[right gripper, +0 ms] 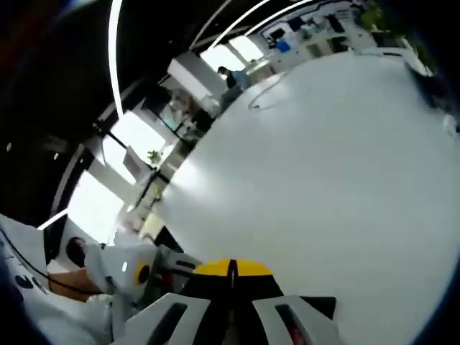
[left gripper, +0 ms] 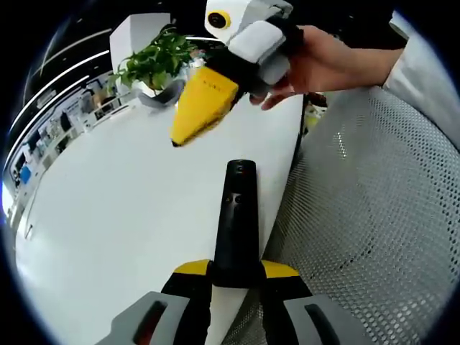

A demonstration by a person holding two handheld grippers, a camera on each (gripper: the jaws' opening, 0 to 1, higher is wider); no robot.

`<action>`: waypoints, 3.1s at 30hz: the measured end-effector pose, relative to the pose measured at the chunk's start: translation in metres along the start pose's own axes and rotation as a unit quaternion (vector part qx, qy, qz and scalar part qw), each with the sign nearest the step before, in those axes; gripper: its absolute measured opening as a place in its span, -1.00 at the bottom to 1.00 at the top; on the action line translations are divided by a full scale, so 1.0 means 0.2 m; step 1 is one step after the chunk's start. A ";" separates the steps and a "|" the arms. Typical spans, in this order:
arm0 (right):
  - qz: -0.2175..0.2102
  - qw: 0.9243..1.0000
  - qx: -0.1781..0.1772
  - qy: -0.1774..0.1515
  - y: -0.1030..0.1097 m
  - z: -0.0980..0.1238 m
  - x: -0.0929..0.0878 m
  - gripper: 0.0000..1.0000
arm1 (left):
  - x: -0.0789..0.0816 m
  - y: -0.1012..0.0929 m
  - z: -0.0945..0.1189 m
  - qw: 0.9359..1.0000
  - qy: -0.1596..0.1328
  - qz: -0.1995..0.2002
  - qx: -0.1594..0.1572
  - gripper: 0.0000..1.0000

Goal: Press the specified remote control buttons in sequence, fully releasing each button before pressing the next.

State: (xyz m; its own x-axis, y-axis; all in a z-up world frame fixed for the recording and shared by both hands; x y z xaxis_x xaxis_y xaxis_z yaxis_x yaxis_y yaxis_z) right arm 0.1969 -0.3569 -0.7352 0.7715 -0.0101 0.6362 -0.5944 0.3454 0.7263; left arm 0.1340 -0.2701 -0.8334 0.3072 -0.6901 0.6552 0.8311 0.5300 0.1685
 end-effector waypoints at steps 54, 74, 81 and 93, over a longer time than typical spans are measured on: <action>0.241 0.926 -0.252 -0.145 -0.01 0.46 0.16 0.68 | 0.04 0.14 -0.04 0.996 0.070 -0.022 -0.055 -0.52; 0.242 0.924 -0.254 -0.150 -0.01 0.46 0.17 0.72 | 0.08 0.31 -0.11 0.990 0.094 -0.077 -0.074 -0.52; 0.240 0.924 -0.255 -0.152 -0.01 0.47 0.17 0.71 | 0.09 0.38 -0.14 0.988 0.099 -0.093 -0.076 -0.52; 0.238 0.925 -0.258 -0.148 -0.02 0.47 0.16 0.68 | 0.13 0.52 -0.21 0.983 0.119 -0.118 -0.067 -0.52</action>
State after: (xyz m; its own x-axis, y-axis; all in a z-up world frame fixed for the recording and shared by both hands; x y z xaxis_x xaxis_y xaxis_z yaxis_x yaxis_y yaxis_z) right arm 0.2027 -0.4466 -0.6937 0.3088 0.0284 0.9507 -0.6046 0.7775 0.1732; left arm 0.2479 -0.2530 -0.8291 0.1846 -0.8908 0.4152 0.9413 0.2817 0.1858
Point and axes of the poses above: the point that each gripper's makers call its tool centre point, and the gripper's own axes: z roughly backward along the fingers, y roughly to its left, x roughly out of its top, the point moved 4 cm from there along z, roughly backward along the fingers, and after that the axes turned 12 degrees about x, right-handed, at the moved point
